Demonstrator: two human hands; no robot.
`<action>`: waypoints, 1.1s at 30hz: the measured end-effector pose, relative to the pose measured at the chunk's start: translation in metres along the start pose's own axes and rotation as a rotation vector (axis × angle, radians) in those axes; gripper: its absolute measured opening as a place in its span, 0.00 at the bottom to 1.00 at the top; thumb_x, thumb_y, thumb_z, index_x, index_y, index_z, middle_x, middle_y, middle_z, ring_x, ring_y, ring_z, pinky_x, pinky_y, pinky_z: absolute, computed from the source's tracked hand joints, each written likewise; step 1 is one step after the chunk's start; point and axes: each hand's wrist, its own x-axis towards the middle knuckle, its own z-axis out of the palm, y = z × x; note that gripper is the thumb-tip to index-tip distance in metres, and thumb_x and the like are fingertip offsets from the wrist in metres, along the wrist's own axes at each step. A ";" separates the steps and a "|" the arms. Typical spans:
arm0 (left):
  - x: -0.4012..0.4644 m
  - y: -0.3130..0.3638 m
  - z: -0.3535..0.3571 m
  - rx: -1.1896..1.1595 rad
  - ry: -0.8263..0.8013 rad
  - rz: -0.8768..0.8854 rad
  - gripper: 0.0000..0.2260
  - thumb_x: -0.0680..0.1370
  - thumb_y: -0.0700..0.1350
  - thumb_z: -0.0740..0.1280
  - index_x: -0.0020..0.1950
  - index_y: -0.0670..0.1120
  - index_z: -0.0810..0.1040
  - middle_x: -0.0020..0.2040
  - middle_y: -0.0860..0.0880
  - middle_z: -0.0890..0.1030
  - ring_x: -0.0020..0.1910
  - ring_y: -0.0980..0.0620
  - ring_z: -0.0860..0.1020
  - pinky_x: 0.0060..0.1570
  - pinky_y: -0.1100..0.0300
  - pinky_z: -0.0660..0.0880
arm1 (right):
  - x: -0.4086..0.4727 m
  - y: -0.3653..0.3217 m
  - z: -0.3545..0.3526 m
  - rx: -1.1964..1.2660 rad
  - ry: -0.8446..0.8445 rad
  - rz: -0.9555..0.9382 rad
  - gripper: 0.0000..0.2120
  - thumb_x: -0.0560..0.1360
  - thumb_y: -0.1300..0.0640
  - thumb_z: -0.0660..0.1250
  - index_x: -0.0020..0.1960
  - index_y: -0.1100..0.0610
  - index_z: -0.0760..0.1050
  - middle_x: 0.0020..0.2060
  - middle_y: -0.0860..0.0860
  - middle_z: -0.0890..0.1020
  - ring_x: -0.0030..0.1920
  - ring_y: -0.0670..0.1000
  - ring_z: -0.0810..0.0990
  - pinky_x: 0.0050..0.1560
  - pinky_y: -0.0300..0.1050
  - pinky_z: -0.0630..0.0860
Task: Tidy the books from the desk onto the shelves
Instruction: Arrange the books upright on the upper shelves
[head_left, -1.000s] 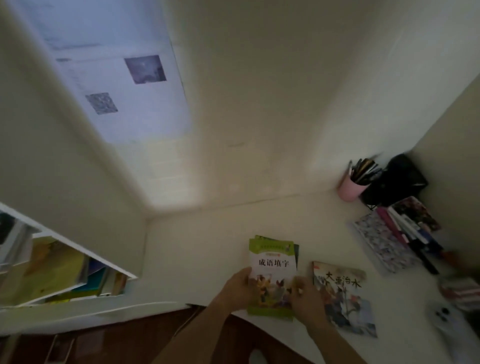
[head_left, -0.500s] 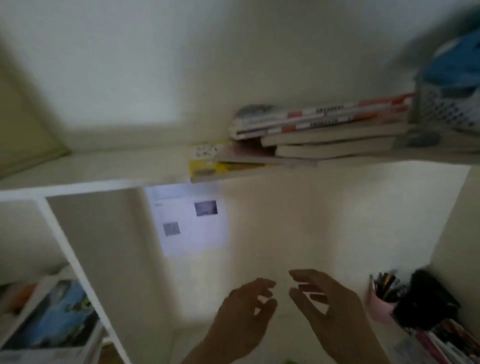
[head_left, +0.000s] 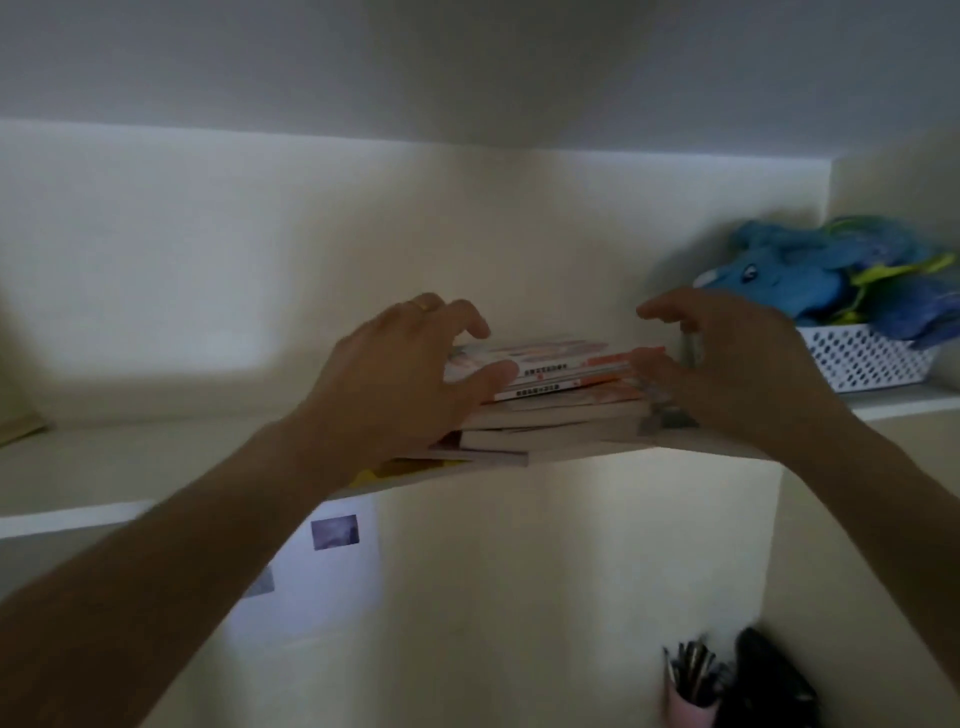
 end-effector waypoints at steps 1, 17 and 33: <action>0.016 -0.003 0.006 0.063 -0.107 -0.014 0.25 0.75 0.74 0.59 0.64 0.61 0.73 0.60 0.56 0.80 0.58 0.51 0.78 0.57 0.50 0.76 | 0.011 0.011 0.002 -0.020 -0.073 0.040 0.26 0.74 0.48 0.73 0.70 0.48 0.72 0.62 0.50 0.78 0.58 0.51 0.77 0.56 0.45 0.72; 0.002 -0.083 0.005 0.346 0.198 0.120 0.23 0.84 0.58 0.53 0.73 0.46 0.59 0.48 0.45 0.84 0.34 0.44 0.81 0.34 0.54 0.78 | 0.116 -0.115 0.023 0.004 0.001 -0.583 0.16 0.77 0.55 0.67 0.64 0.51 0.76 0.54 0.54 0.81 0.49 0.55 0.81 0.54 0.57 0.80; -0.136 -0.283 -0.110 0.263 0.637 -0.601 0.10 0.85 0.52 0.58 0.58 0.50 0.59 0.38 0.50 0.80 0.32 0.46 0.83 0.30 0.53 0.79 | 0.020 -0.452 0.223 1.128 -0.727 -0.255 0.13 0.83 0.52 0.61 0.65 0.38 0.70 0.62 0.44 0.79 0.59 0.47 0.78 0.59 0.40 0.75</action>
